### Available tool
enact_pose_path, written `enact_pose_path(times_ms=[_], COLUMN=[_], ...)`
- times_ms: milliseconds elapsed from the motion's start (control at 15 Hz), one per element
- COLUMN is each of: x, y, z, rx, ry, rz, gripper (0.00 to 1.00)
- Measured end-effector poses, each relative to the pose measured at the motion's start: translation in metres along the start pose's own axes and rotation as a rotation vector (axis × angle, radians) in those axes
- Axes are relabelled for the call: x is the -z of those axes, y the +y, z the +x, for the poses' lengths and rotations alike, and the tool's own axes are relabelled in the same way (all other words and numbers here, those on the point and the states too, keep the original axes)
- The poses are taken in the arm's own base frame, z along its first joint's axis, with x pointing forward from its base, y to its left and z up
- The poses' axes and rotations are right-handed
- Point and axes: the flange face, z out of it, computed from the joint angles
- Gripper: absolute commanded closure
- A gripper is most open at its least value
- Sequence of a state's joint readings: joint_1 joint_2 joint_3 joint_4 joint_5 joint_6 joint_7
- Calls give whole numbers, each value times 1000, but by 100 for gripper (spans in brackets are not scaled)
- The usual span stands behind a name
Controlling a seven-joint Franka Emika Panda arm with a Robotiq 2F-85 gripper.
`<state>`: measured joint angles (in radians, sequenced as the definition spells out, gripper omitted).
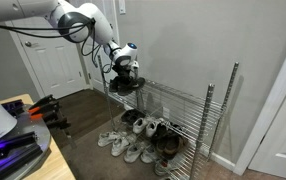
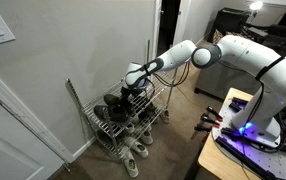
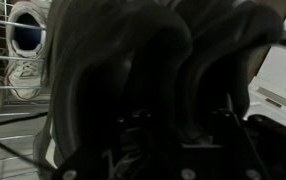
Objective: Move the black shoes on the top rack to the left
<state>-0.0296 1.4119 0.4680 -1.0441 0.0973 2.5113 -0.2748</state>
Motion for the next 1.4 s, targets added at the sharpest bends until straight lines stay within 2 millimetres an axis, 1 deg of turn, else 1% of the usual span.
enact_pose_path(times_ms=[200, 267, 333, 600, 733, 867, 1133, 1267, 1400], x=[5, 8, 11, 22, 33, 52, 103, 120, 131], y=[0, 1, 3, 10, 15, 23, 36, 45, 55], z=[5, 7, 10, 15, 19, 26, 40, 41, 40], rx=[-7, -9, -12, -30, -42, -58, -93, -109, -119], ry=[17, 24, 31, 55, 66, 84, 124, 137, 153], rz=[12, 13, 14, 27, 37, 48, 94, 108, 98], gripper=[6, 2, 0, 0, 0, 0, 0, 0, 0])
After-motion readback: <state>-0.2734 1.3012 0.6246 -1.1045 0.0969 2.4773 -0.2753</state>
